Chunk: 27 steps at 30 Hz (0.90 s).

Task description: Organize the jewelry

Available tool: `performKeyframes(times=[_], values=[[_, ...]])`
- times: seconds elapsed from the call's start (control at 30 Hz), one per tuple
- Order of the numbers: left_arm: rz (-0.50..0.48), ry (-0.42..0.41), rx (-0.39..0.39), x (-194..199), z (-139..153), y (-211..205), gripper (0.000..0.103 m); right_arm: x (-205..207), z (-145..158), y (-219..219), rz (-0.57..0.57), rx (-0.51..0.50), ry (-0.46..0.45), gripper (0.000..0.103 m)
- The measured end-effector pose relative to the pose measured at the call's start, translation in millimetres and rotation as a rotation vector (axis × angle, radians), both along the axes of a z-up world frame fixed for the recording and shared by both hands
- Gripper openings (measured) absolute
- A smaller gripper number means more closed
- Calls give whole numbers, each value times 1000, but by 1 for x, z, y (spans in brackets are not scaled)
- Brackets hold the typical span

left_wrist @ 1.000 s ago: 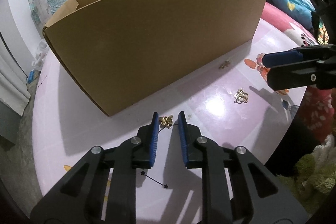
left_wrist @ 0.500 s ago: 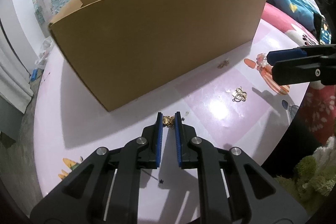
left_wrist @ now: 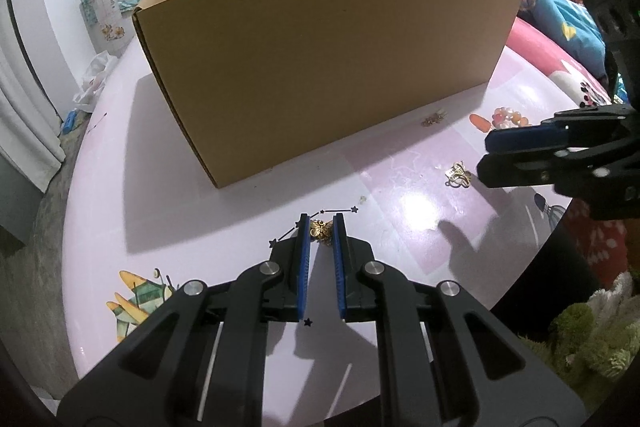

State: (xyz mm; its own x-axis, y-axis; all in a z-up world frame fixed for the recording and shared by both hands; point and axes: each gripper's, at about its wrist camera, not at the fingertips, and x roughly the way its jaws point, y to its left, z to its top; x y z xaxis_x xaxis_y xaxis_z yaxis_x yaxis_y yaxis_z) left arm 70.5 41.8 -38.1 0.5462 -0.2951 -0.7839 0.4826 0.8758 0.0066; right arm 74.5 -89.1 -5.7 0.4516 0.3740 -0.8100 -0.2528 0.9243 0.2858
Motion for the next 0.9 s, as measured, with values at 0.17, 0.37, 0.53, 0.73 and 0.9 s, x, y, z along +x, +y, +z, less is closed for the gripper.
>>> performKeyframes(times=[0.17, 0.37, 0.53, 0.73, 0.9], values=[[0, -2, -6, 0, 0, 1, 10, 4, -4, 13, 30, -77, -18, 33], [1, -3, -7, 0, 0, 2, 10, 7, -6, 26, 53, -148, -47, 29], [2, -2, -8, 0, -1, 2, 10, 9, -14, 29, 38, -159, -28, 20], [0, -3, -7, -1, 0, 2, 10, 10, -16, 27, 20, -155, -29, 9], [1, -4, -4, -1, 0, 1, 10, 11, -18, 27, 12, -139, -26, 6]])
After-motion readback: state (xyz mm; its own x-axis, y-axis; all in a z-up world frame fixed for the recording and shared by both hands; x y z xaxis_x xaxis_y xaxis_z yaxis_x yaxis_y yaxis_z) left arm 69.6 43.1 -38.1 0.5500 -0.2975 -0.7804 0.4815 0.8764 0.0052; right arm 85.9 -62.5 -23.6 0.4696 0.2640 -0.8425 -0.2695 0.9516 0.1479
